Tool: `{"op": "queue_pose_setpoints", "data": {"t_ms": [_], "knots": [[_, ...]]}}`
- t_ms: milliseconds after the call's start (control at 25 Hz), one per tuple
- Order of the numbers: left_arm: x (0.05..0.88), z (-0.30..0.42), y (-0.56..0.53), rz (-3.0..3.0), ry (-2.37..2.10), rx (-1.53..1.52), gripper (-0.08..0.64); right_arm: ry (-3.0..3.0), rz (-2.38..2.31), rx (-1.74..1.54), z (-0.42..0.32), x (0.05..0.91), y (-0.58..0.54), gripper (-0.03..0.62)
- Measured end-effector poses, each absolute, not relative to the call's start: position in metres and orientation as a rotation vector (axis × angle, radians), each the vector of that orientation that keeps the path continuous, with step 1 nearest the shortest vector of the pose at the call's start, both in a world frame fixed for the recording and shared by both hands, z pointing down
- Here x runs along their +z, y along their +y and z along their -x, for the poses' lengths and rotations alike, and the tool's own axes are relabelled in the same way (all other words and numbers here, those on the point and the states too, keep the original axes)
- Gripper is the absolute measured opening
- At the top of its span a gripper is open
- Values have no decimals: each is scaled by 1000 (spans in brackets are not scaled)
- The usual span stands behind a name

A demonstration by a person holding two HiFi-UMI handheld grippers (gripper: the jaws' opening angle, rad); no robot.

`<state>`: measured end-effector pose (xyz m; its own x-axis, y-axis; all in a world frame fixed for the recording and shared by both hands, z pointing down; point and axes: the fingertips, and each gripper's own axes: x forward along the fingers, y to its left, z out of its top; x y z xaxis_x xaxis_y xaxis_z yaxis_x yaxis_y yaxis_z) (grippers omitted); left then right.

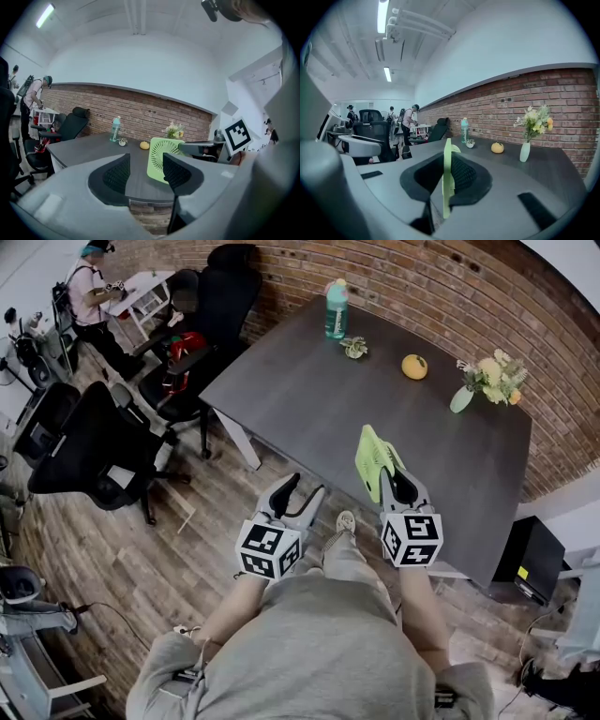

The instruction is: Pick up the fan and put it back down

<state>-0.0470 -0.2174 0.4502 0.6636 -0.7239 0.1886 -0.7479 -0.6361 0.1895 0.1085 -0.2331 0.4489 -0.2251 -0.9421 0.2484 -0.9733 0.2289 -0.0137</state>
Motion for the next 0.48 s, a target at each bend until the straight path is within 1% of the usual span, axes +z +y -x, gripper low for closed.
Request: {"op": "queue_pose_setpoints", "data": {"t_ms": [480], "knots": [[441,51,-193,-2660,-1184,104,213,-2316,-1852,211,-104,436,-201,46]]}}
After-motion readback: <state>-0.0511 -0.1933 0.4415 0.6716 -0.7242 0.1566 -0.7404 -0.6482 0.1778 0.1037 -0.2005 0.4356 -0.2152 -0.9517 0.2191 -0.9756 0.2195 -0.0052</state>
